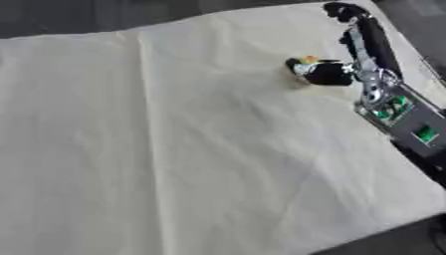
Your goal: Pick up the objects with one hand, pass them to the other hand, and then place them into the box on the other side of the table.
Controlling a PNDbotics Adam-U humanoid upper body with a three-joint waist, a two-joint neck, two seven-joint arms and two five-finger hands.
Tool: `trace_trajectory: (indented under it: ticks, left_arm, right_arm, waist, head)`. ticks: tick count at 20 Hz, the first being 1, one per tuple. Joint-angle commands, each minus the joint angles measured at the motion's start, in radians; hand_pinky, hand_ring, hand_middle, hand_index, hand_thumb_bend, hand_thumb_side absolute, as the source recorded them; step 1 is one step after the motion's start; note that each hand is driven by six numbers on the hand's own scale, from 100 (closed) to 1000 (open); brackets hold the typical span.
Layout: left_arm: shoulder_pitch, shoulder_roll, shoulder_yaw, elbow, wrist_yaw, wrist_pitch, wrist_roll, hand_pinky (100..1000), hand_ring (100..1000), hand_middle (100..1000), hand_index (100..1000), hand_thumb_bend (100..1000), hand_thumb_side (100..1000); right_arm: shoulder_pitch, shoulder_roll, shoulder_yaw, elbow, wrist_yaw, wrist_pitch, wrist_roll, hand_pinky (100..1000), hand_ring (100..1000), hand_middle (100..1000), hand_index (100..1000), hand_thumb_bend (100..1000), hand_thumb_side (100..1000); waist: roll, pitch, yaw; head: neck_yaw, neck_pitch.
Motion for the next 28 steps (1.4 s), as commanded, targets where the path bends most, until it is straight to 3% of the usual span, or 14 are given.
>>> trace_trajectory:
  ticks: [1,6,9,20,28]
  left_arm:
    - [-0.024,0.043,0.004,-0.017,0.006,-0.004,-0.005,786,781,698,779,333,405]
    - [-0.046,0.042,0.001,-0.024,0.004,-0.008,-0.010,786,781,697,777,329,410]
    - [-0.056,0.044,0.002,-0.028,0.007,-0.005,-0.010,786,781,696,776,329,414]
    - [-0.071,0.046,0.000,-0.036,0.012,0.004,-0.008,785,779,691,770,328,412]
    - [-0.080,0.043,-0.003,-0.043,0.023,0.009,-0.005,784,779,687,769,325,416]
  right_arm:
    - [0.024,-0.084,-0.048,-0.015,-0.071,0.045,0.020,741,896,830,869,610,237]
    - [0.097,-0.167,-0.113,-0.005,-0.197,-0.006,0.172,781,902,836,869,614,268]
    - [0.124,-0.185,-0.145,0.023,-0.223,-0.033,0.232,789,900,835,867,609,270]
    - [0.148,-0.181,-0.163,0.080,-0.268,-0.087,0.244,786,890,821,849,565,240]
    - [0.144,-0.167,-0.154,0.121,-0.276,-0.092,0.187,798,882,802,829,497,133]
  waist:
    - [0.005,-0.026,0.003]
    - [-0.012,-0.006,0.021]
    - [-0.020,0.009,0.034]
    - [-0.036,0.042,0.066]
    - [-0.041,0.063,0.087]
  head:
    - [-0.003,0.002]
    - [-0.004,-0.004]
    - [-0.010,-0.012]
    - [-0.033,-0.034]
    - [-0.051,-0.051]
